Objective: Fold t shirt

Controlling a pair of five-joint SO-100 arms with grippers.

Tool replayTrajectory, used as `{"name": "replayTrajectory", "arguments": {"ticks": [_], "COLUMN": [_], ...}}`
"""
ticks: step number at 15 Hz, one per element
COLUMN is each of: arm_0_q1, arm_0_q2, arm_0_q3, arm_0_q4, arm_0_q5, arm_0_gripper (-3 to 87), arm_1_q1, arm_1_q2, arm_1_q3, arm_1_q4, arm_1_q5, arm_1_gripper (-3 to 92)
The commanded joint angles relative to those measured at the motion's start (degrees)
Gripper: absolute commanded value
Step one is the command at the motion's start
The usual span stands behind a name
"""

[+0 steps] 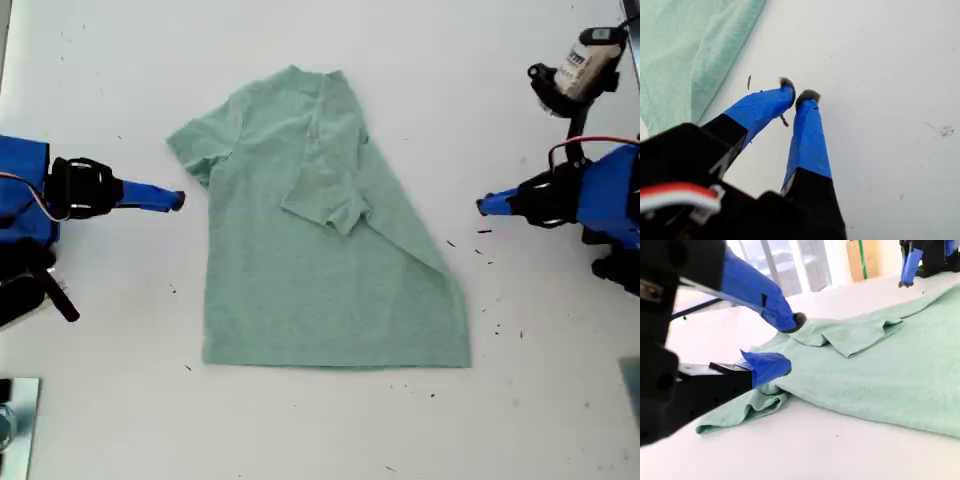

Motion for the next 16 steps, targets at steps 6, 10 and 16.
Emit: {"name": "replayTrajectory", "arguments": {"ticks": [6, 10, 16], "arm_0_q1": [15.4, 6.5, -0.4], "arm_0_q2": [0.4, 0.4, 0.4], "arm_0_q3": [0.2, 0.1, 0.3], "arm_0_q4": [0.6, 0.8, 0.7], "arm_0_q5": [-2.9, -4.7, -4.4], "arm_0_gripper": [9.8, -0.2, -0.1], "arm_1_q1": [-0.8, -1.6, -0.8], "arm_1_q2": [0.4, 0.4, 0.4], "arm_1_q3": [3.1, 3.1, 3.1], "arm_1_q4": [0.2, 0.2, 0.2], "arm_1_q5": [2.7, 34.9, 28.4], "arm_1_gripper": [4.6, 5.4, 2.6]}}
